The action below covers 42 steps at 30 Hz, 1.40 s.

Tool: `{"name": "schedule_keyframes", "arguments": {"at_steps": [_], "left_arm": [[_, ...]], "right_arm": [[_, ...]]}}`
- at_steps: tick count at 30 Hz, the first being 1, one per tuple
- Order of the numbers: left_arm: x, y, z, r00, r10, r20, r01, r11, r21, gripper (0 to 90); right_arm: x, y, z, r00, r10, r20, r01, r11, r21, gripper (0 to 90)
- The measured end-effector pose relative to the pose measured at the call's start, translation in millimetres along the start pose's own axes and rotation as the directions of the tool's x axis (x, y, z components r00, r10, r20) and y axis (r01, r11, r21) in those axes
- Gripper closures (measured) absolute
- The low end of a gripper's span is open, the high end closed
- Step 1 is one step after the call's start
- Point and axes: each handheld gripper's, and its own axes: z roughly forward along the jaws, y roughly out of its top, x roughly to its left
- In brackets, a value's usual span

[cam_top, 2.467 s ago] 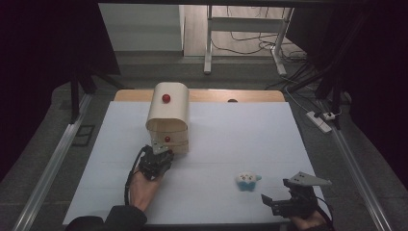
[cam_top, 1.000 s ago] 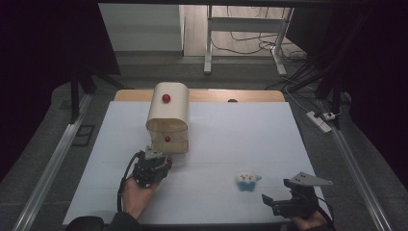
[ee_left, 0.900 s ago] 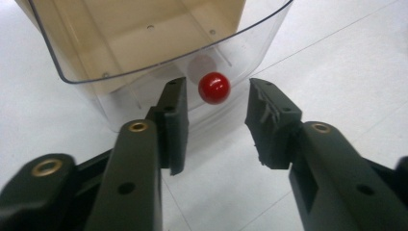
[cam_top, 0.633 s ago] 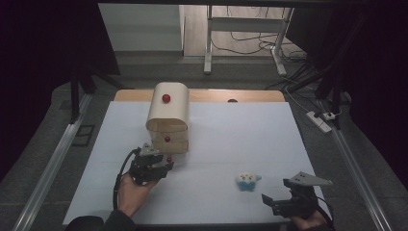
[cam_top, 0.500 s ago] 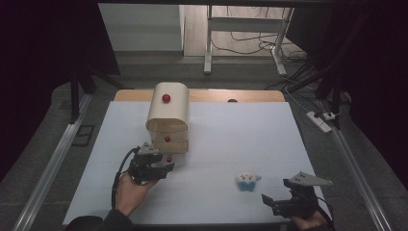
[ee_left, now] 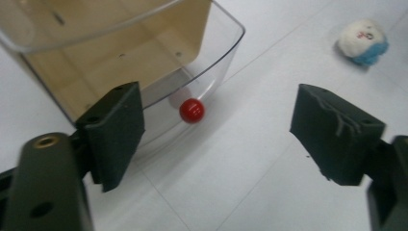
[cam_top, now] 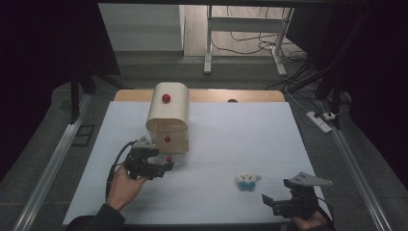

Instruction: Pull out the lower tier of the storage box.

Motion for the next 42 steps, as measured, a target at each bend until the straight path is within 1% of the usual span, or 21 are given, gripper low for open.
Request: {"name": "schedule_keyframes", "arguments": {"at_steps": [2,4,7,9,12,15,18,20,23,26,27,32,34,36,37,39,40,42], "left_arm": [[0.4,3.2,-1.4,0.9998,0.013,0.018,-0.013,0.9999,0.003,13.4],[0.3,5.5,-2.3,0.9992,0.031,0.024,-0.031,0.9995,0.000,11.9],[0.4,9.4,-1.0,0.9977,0.056,0.037,-0.057,0.9983,0.015,6.6],[0.2,12.1,0.8,0.9962,0.082,0.030,-0.083,0.9961,0.031,3.6],[0.3,14.9,4.8,0.9940,0.106,0.026,-0.107,0.9935,0.039,3.6],[2.5,15.4,10.9,0.9944,0.099,0.036,-0.100,0.9942,0.038,4.1],[5.2,13.8,16.9,0.9940,0.092,0.058,-0.095,0.9945,0.043,5.5],[7.0,12.7,19.9,0.9923,0.101,0.072,-0.104,0.9936,0.044,5.5],[8.8,12.5,22.9,0.9908,0.117,0.069,-0.120,0.9917,0.046,6.5],[9.5,13.1,26.8,0.9905,0.123,0.060,-0.127,0.9903,0.056,12.4],[9.1,13.4,28.4,0.9904,0.133,0.039,-0.135,0.9883,0.070,15.0],[9.6,14.5,33.4,0.9889,0.148,0.009,-0.149,0.9842,0.096,32.3],[10.1,15.3,33.8,0.9868,0.162,-0.010,-0.160,0.9817,0.103,39.3],[11.5,15.8,34.0,0.9880,0.154,-0.010,-0.153,0.9833,0.099,45.5],[12.1,15.7,33.9,0.9883,0.152,-0.015,-0.150,0.9840,0.096,49.9],[12.6,15.2,33.7,0.9889,0.146,-0.028,-0.143,0.9850,0.097,55.6],[13.0,15.0,33.6,0.9886,0.149,-0.023,-0.146,0.9843,0.099,57.8],[12.8,14.7,33.5,0.9874,0.157,-0.019,-0.154,0.9825,0.104,58.7]], "right_arm": [[0.0,0.0,-0.1,1.0000,-0.001,0.001,0.001,1.000,0.002,0.0],[0.1,-0.1,-0.2,1.0000,-0.001,0.002,0.001,1.000,0.003,0.0],[0.3,-0.4,-0.3,1.0000,0.000,0.002,0.000,1.000,0.003,0.0],[0.4,-0.5,-0.4,1.0000,0.000,0.003,0.000,1.000,0.003,0.0],[0.4,-0.5,-0.4,1.0000,-0.002,0.003,0.002,1.000,0.006,0.0],[0.4,-0.7,-0.4,1.0000,-0.002,0.002,0.002,1.000,0.005,0.0],[-0.1,-0.9,-0.6,1.0000,-0.001,0.003,0.001,1.000,0.002,0.0],[-0.1,-0.9,-0.6,1.0000,-0.002,0.003,0.002,1.000,0.003,0.0],[0.0,-0.9,-0.5,1.0000,-0.002,0.003,0.002,1.000,0.003,0.0],[0.0,-0.9,-0.5,1.0000,-0.002,0.002,0.002,1.000,0.003,0.0],[0.0,-0.9,-0.5,1.0000,-0.001,0.002,0.001,1.000,0.005,0.0],[-0.3,-0.9,-0.6,1.0000,0.000,0.002,0.000,1.000,0.004,0.0],[-0.4,-1.0,-0.5,1.0000,0.001,0.000,-0.001,1.000,0.004,0.0],[-0.4,-1.0,-0.6,1.0000,0.002,0.000,-0.002,1.000,0.004,0.0],[-0.4,-1.0,-0.6,1.0000,0.001,-0.001,-0.001,1.000,0.003,0.0],[-0.5,-1.0,-0.6,1.0000,0.002,-0.001,-0.002,1.000,0.003,0.0],[-0.5,-1.0,-0.7,1.0000,0.002,-0.001,-0.002,1.000,0.003,0.0],[-0.5,-1.0,-0.7,1.0000,0.002,-0.001,-0.002,1.000,0.003,0.0]]}}
